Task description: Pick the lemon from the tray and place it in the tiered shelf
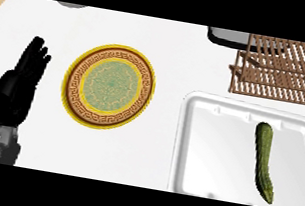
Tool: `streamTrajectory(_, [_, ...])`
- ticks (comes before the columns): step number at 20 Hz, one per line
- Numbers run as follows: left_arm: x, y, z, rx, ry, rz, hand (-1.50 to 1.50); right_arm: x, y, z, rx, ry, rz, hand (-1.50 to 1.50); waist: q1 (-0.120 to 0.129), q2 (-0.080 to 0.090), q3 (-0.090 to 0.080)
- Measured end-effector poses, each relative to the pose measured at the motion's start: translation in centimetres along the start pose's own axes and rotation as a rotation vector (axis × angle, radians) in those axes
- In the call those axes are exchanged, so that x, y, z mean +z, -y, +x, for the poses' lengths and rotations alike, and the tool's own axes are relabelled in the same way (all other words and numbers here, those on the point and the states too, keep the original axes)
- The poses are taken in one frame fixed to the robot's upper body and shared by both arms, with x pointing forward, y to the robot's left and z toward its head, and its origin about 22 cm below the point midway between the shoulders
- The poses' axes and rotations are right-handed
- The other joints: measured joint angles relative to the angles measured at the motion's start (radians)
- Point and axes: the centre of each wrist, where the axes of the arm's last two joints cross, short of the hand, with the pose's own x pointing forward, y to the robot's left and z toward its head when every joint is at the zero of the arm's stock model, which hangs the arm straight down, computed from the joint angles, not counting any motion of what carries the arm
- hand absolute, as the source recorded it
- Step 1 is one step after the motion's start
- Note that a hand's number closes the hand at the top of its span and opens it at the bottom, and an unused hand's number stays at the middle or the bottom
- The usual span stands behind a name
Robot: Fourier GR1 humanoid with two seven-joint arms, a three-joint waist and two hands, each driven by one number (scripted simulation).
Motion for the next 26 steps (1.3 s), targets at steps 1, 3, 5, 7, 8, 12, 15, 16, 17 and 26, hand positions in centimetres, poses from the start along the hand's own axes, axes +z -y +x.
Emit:
streamTrajectory(1, [0.0,-0.2,0.1,0.0,-0.001,-0.002,0.0,-0.2,-0.2,-0.4,-0.012,-0.01,0.013,-1.5,0.0,0.0,0.0])
streamTrajectory(3, [0.5,0.3,0.5,0.0,0.0,-0.007,0.0,-1.0,-0.3,-0.9,-0.025,-0.024,0.038,-1.5,0.003,0.0,0.0])
streamTrajectory(5, [0.6,-0.2,0.0,0.002,0.002,-0.006,0.0,-1.4,-0.6,-1.5,-0.036,-0.027,0.058,-1.5,0.004,0.001,0.0])
streamTrajectory(7, [0.5,-0.3,-0.4,-0.006,0.0,-0.009,0.0,-1.8,-1.0,-1.8,-0.05,-0.028,0.073,-1.5,0.004,0.001,0.0])
streamTrajectory(8, [0.5,0.1,-0.2,-0.004,0.001,-0.009,0.0,-2.1,-1.0,-2.1,-0.061,-0.028,0.079,-1.5,0.005,0.002,0.0])
streamTrajectory(12, [0.7,-0.1,-0.4,-0.003,0.002,-0.008,0.0,-2.8,-1.2,-1.7,-0.118,0.006,0.081,-1.5,0.006,0.002,0.0])
streamTrajectory(15, [0.8,-0.3,0.0,-0.003,0.001,0.0,0.0,-3.2,-0.5,-1.0,-0.181,0.033,0.063,-1.5,0.003,0.0,0.0])
streamTrajectory(16, [0.9,-0.7,-0.2,-0.006,0.0,0.001,0.0,-3.3,-0.2,-0.8,-0.21,0.042,0.054,-1.5,0.0,-0.001,0.0])
streamTrajectory(17, [0.7,-1.0,-0.5,-0.005,-0.003,0.003,0.0,-3.6,0.7,-0.5,-0.236,0.049,0.042,-1.5,-0.003,-0.001,0.0])
streamTrajectory(26, [1.1,-1.1,-0.6,-0.005,-0.012,0.016,0.0,-3.8,9.5,-2.3,-0.334,-0.061,-0.13,-1.5,-0.019,-0.007,-0.001])
